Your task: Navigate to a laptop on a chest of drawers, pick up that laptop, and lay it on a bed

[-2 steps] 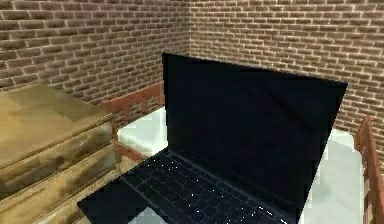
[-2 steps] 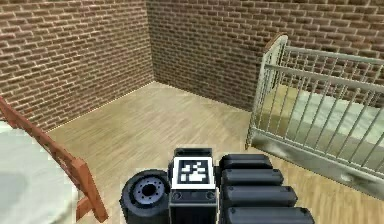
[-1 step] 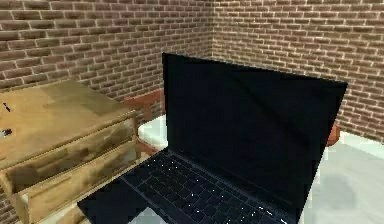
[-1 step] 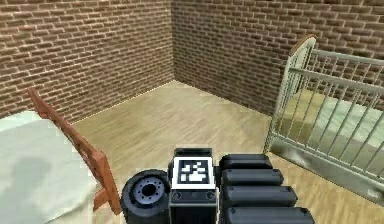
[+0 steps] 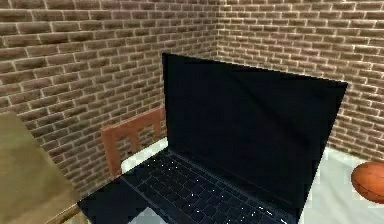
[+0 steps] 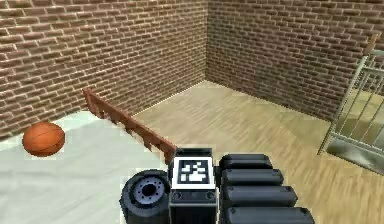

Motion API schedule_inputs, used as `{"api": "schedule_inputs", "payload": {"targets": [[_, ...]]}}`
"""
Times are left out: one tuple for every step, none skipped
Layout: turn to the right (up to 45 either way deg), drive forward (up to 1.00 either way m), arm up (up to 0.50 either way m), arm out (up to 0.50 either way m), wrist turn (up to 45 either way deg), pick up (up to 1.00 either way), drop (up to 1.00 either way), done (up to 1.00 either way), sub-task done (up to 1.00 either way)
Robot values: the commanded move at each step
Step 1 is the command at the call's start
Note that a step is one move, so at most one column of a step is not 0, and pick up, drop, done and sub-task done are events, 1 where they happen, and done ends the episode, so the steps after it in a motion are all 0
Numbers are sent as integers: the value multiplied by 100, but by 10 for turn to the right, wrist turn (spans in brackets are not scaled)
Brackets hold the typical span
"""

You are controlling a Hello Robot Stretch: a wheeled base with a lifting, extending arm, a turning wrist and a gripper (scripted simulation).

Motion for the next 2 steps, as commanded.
{"api": "schedule_inputs", "payload": {"targets": [[450, 0, 0, 0, 0, 0, 0, 0, 0], [450, 0, 0, 0, 0, 0, 0, 0, 0]]}}
